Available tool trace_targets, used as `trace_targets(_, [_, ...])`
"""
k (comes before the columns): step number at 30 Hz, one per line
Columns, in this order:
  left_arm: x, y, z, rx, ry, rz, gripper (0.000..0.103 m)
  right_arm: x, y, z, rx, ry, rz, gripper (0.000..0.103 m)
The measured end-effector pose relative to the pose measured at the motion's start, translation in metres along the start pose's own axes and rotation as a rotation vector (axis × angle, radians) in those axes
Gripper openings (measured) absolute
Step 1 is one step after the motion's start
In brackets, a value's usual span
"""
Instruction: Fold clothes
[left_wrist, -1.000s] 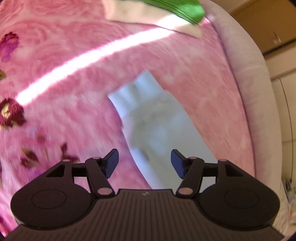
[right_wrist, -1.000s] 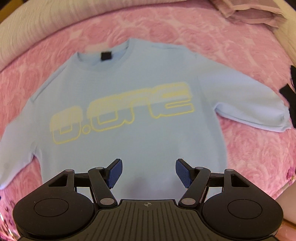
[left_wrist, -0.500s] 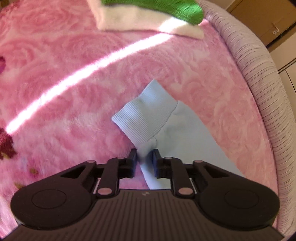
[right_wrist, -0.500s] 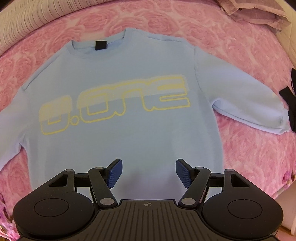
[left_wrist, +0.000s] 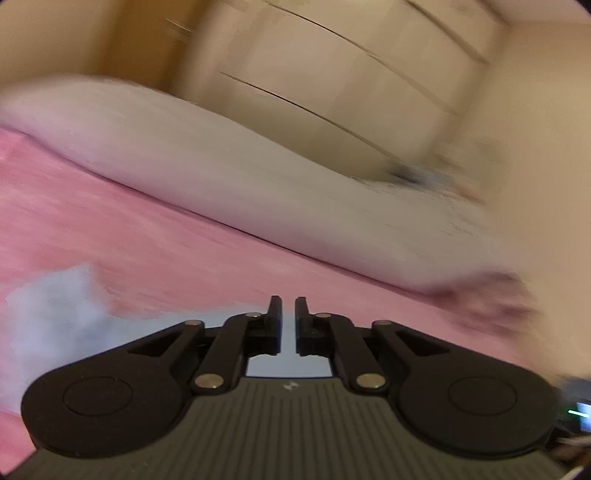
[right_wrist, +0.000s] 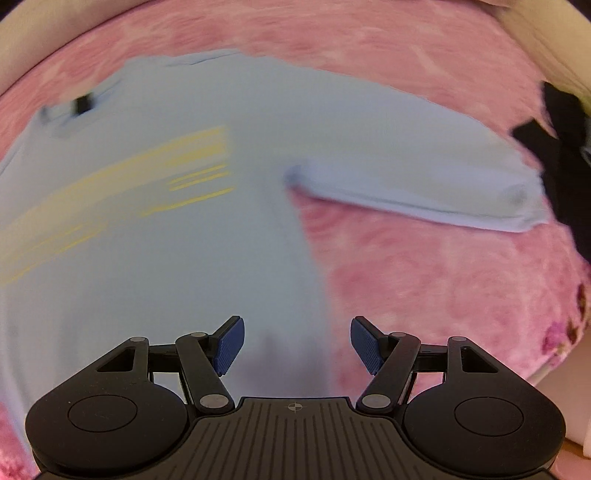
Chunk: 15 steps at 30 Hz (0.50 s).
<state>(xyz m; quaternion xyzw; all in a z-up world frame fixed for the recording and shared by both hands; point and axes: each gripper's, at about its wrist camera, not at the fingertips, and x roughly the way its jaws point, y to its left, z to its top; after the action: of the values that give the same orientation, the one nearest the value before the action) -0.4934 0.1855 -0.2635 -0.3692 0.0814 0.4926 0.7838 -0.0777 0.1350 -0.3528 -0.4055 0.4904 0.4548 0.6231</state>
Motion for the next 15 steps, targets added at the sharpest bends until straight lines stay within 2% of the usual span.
trace_targets(1, [0.020,-0.019,-0.013,-0.006,0.055,-0.072,0.029,0.001,-0.011,0.002,0.015,-0.009,-0.009,0.068])
trace_targets(2, [0.038,-0.035,-0.031,-0.011,0.127,-0.092,0.030,0.002,-0.021,0.004,0.027,-0.015,-0.019,0.068])
trace_targets(3, [0.049,-0.044,-0.047,-0.011,0.183,-0.094,0.028,0.004,-0.031,0.005,0.039,-0.023,-0.028,0.068])
trace_targets(5, [0.053,-0.047,-0.072,-0.005,0.245,-0.082,0.028,0.006,-0.046,0.007,0.055,-0.048,-0.025,0.068])
trace_targets(7, [0.041,-0.033,-0.091,-0.016,0.282,-0.025,0.028,0.005,-0.053,0.007,0.056,-0.077,0.003,0.068])
trace_targets(11, [-0.002,0.024,-0.103,-0.067,0.307,0.196,0.029,0.002,-0.043,-0.001,0.033,-0.131,0.121,0.067])
trace_targets(15, [-0.039,0.088,-0.088,-0.106,0.316,0.473,0.029,0.007,0.005,-0.003,-0.025,-0.132,0.291,0.067])
